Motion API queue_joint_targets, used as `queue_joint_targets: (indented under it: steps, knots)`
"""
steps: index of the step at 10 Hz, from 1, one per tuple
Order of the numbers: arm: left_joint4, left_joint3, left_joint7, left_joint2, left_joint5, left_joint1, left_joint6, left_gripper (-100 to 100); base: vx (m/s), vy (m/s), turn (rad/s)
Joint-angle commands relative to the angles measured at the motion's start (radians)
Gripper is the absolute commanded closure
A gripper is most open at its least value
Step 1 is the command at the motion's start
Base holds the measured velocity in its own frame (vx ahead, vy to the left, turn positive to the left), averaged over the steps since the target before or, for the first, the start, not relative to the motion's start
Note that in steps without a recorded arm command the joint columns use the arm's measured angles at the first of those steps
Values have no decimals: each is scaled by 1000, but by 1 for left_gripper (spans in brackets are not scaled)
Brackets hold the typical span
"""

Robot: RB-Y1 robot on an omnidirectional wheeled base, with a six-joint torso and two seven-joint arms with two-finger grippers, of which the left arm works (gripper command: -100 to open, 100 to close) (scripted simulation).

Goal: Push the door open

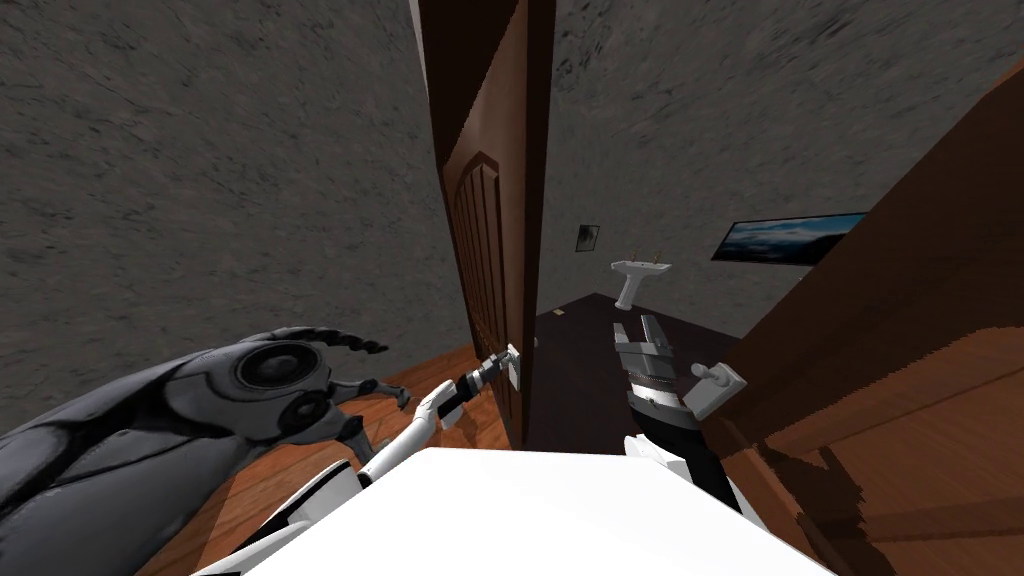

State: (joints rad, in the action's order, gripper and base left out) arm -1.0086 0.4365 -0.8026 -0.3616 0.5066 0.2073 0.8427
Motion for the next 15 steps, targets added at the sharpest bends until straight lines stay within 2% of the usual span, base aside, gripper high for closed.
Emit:
queue_joint_targets:
  steps: [1, 3, 4, 6, 9, 13, 14, 15]
  knots:
    - [12, -23, 44, 26, -27, 25, -33, 100, 83, -59, 37]
    - [13, -29, 97, 68, -54, 29, -84, 100, 114, -39, 26]
    - [11, -14, 46, 35, -35, 30, -60, -100, -41, 25, 51]
    - [3, -6, 22, 19, -27, 30, -60, -100, -157, 65, 20]
    - [-22, 19, -49, -29, -5, 32, -58, -100, -167, 89, 41]
    - [-45, 42, -115, -73, 15, 34, -56, -100, -134, 81, 30]
    - [-42, 38, -102, -65, 12, 32, -57, -100, -57, 33, 1]
    - [-36, 37, -94, -48, 9, 39, -76, -100, 83, -66, -110]
